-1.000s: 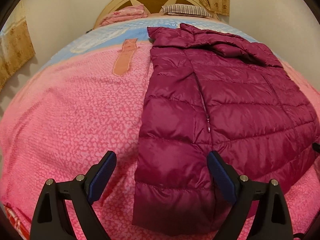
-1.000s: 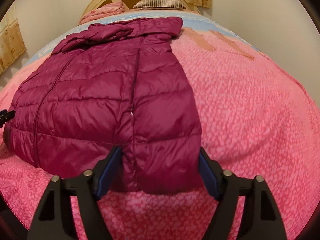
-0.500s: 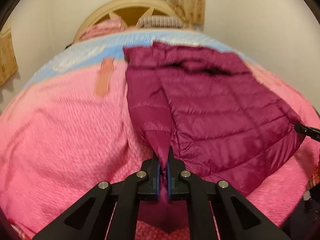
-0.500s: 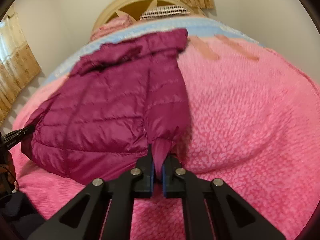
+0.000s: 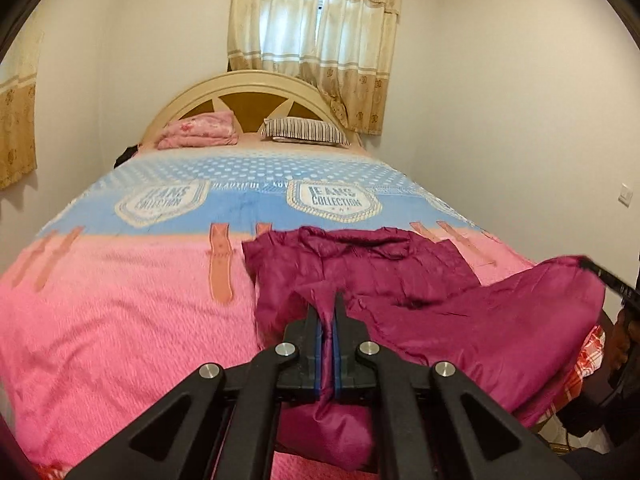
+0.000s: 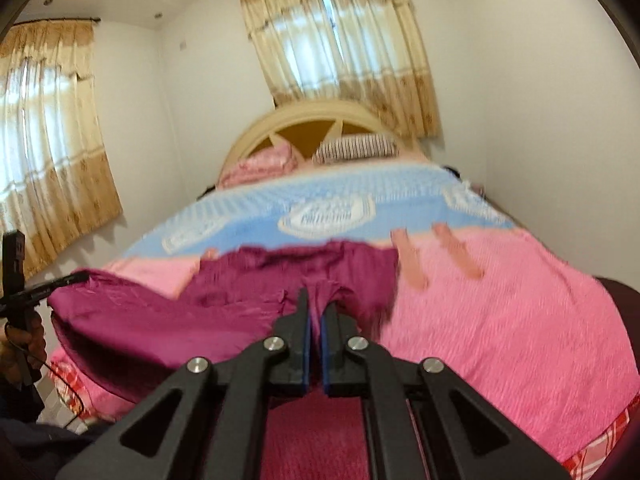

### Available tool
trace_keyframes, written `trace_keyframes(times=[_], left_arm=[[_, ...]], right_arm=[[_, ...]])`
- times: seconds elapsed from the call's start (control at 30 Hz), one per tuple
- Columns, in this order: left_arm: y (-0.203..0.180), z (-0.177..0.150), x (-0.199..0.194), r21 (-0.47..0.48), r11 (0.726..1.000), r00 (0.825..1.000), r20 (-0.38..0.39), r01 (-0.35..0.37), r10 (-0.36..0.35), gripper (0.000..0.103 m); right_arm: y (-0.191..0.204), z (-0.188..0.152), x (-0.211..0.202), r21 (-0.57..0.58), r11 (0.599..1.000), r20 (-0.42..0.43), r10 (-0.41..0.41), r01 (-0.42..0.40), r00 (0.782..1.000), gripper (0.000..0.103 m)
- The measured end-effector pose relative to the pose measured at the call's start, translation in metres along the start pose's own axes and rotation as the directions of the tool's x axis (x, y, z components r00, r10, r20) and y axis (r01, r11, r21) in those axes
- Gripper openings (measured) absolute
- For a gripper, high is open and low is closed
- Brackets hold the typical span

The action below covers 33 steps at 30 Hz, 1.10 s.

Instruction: Fold large clothes

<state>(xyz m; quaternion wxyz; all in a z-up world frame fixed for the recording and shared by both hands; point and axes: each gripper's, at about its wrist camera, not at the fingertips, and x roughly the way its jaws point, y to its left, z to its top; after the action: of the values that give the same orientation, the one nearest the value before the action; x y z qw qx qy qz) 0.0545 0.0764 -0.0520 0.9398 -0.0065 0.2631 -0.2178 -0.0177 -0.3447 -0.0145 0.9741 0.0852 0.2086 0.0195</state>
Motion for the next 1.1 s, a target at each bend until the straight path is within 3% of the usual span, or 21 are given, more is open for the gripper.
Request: trace_keyframes(times=[0.27,0.43,0.57,0.6,0.63,0.67,0.7,0.77,0.83,0.9,0.93,0.97,1.0,1.03,1.07,1.1], left_arm=[[0.047,0.028,0.145,-0.035,0.996,0.994,-0.076,-0.078,0.075,0.003],[0.059,0.043,0.207,-0.048,0.994,0.991,-0.098,-0.097,0.092,0.007],[0.065,0.046,0.255,-0.069,0.982,0.97,-0.183,-0.174,0.159,0.014],[0.066,0.046,0.264,-0.069,0.977,0.964,-0.191,-0.203,0.186,0.026],[0.069,0.046,0.274,-0.069,0.957,0.944,-0.199,-0.28,0.262,0.052],[0.072,0.048,0.28,-0.073,0.938,0.928,-0.19,-0.339,0.32,0.065],[0.076,0.05,0.28,-0.089,0.926,0.924,-0.152,-0.367,0.351,0.08],[0.086,0.057,0.281,-0.138,0.901,0.911,-0.095,-0.411,0.4,0.084],[0.092,0.064,0.287,-0.156,0.888,0.901,-0.104,-0.433,0.421,0.085],[0.094,0.072,0.29,-0.15,0.846,0.859,-0.124,-0.511,0.497,0.085],[0.093,0.075,0.288,-0.146,0.821,0.834,-0.123,-0.552,0.539,0.085],[0.092,0.08,0.282,-0.147,0.798,0.812,-0.106,-0.584,0.575,0.085],[0.089,0.081,0.276,-0.148,0.787,0.801,-0.087,-0.599,0.593,0.085],[0.087,0.084,0.271,-0.146,0.777,0.79,-0.055,-0.612,0.611,0.086],[0.083,0.087,0.261,-0.142,0.764,0.773,-0.019,-0.629,0.634,0.087],[0.081,0.09,0.257,-0.141,0.757,0.765,-0.002,-0.638,0.645,0.088]], right_arm=[[-0.021,0.027,0.12,0.093,0.994,-0.002,-0.052,0.052,0.999,0.005],[-0.035,0.041,0.185,0.115,0.988,-0.046,-0.098,0.103,0.994,0.005],[-0.048,0.041,0.224,0.122,0.981,-0.1,-0.141,0.152,0.985,0.005],[-0.05,0.039,0.233,0.118,0.979,-0.117,-0.153,0.167,0.981,0.005],[-0.051,0.037,0.242,0.113,0.977,-0.124,-0.167,0.181,0.978,0.005],[-0.053,0.036,0.249,0.109,0.974,-0.131,-0.183,0.198,0.974,0.005],[-0.055,0.035,0.256,0.105,0.972,-0.137,-0.196,0.211,0.971,0.005],[-0.063,0.033,0.273,0.105,0.964,-0.154,-0.229,0.246,0.961,0.006],[-0.069,0.033,0.285,0.113,0.956,-0.171,-0.251,0.272,0.953,0.008],[-0.074,0.037,0.297,0.124,0.951,-0.178,-0.259,0.282,0.949,0.016],[-0.075,0.04,0.302,0.126,0.951,-0.18,-0.257,0.281,0.95,0.025],[-0.075,0.044,0.303,0.131,0.951,-0.178,-0.256,0.28,0.95,0.041],[-0.076,0.049,0.301,0.141,0.946,-0.163,-0.268,0.292,0.949,0.056],[-0.076,0.052,0.299,0.151,0.942,-0.138,-0.281,0.301,0.95,0.086],[-0.077,0.055,0.292,0.167,0.938,-0.098,-0.29,0.303,0.952,0.099],[-0.076,0.058,0.284,0.178,0.936,-0.063,-0.296,0.302,0.953,0.099]])
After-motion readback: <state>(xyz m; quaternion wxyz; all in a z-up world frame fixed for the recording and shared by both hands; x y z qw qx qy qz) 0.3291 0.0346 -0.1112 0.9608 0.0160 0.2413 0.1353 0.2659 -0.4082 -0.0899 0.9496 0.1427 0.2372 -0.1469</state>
